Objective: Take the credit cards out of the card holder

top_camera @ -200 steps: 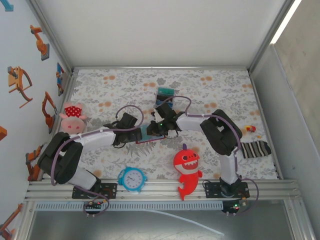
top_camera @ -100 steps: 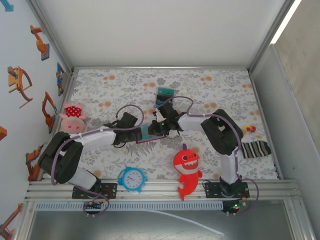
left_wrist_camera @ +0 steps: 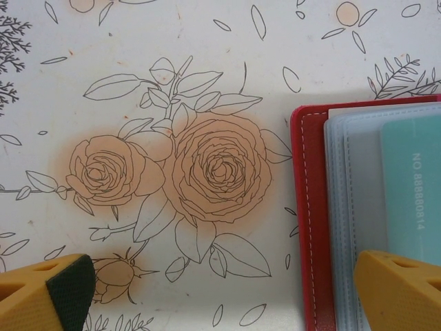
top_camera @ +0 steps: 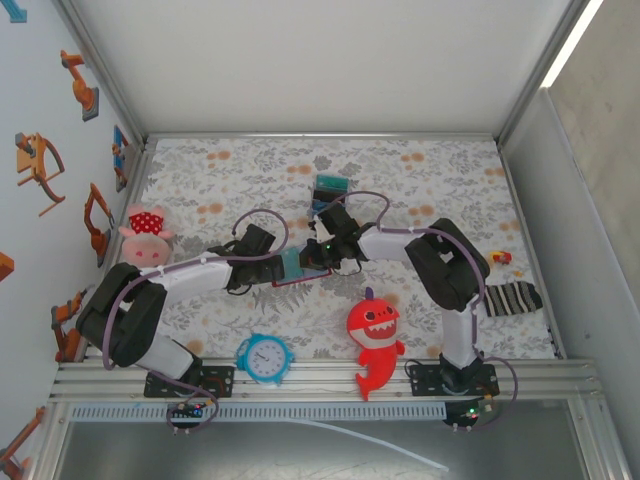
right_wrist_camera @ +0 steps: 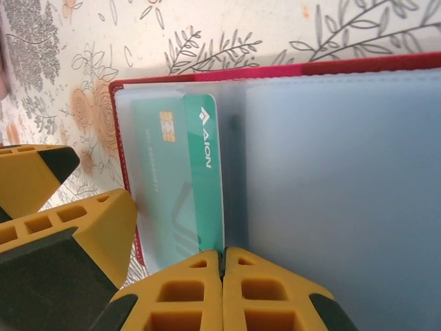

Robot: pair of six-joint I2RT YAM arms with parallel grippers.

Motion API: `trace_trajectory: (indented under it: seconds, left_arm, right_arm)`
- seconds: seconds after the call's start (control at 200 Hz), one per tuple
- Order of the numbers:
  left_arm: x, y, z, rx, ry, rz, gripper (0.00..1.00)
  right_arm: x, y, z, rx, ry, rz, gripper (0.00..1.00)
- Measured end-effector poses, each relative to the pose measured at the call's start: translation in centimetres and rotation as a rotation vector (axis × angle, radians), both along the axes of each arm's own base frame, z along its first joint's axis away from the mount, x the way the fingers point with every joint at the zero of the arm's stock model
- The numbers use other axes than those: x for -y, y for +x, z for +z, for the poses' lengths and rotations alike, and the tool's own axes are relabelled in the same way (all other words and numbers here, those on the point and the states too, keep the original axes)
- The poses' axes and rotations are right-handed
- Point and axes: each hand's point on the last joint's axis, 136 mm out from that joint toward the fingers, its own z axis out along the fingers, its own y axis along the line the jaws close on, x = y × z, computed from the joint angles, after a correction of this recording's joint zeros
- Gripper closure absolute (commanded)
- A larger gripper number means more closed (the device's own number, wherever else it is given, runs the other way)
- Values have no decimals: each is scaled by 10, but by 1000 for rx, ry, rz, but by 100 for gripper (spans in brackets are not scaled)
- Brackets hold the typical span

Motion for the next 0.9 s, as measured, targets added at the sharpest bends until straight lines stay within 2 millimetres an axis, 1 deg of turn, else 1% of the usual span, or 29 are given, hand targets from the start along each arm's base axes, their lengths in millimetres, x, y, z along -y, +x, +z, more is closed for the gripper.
trace_trajectory:
  seconds: [0.386, 0.706, 0.901]
  left_arm:
    - [0, 2, 3, 4, 12, -15, 3]
    - [7, 11, 14, 34, 15, -59, 3]
    - [11, 13, 16, 43, 13, -82, 3]
  right_arm:
    - [12, 0, -2, 12, -64, -7, 97]
    - [13, 0, -3, 15, -72, -9, 97]
    - [13, 0, -3, 15, -72, -9, 97]
